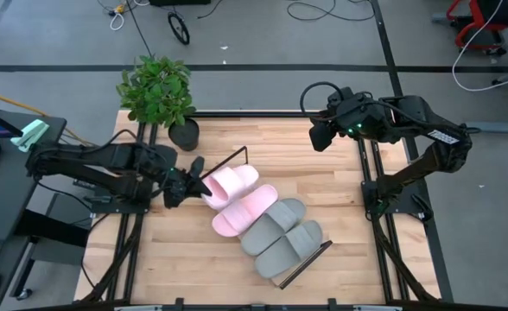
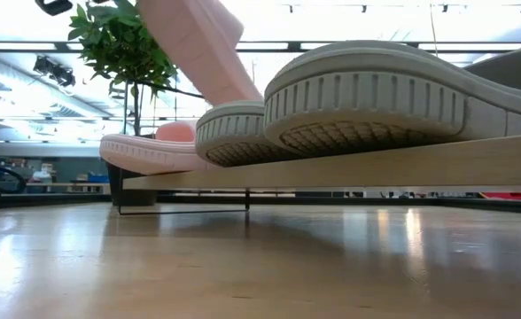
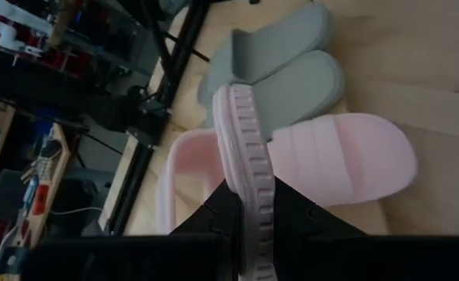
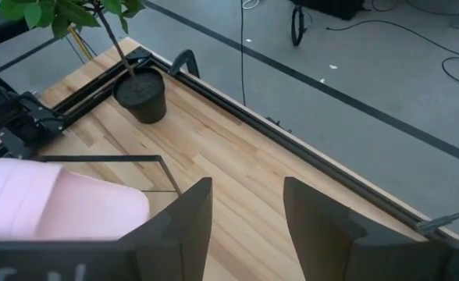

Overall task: Pick and place slides into the shelf
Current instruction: Put the pink slide on the shelf

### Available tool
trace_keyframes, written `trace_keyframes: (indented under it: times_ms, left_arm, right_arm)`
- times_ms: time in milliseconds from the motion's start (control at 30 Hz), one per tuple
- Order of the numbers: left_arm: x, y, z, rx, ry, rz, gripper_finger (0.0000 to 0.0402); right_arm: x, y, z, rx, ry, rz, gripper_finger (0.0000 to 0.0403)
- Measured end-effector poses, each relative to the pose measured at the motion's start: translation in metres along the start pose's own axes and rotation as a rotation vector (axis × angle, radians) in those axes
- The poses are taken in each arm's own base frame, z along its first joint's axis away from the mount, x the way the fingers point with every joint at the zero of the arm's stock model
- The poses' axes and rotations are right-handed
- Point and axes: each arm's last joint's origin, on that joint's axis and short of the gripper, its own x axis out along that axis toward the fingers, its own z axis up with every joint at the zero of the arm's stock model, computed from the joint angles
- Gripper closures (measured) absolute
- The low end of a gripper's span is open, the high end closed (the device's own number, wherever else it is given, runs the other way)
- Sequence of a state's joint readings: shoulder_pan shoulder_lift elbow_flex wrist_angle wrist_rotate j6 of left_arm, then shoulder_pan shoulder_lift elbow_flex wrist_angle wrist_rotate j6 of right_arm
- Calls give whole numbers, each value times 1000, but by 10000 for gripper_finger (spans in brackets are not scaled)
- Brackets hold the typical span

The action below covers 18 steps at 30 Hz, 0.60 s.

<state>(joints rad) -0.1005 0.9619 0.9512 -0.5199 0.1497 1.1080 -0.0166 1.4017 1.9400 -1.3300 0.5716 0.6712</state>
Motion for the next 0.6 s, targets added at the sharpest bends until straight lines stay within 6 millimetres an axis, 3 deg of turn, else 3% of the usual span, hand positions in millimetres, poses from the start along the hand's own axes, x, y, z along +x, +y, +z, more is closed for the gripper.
trace_keyframes:
  times_ms: [600]
  left_arm:
    - [18, -24, -14, 70, 43, -54, 358]
  right_arm:
    - [0, 0, 0, -1, 1, 1, 239]
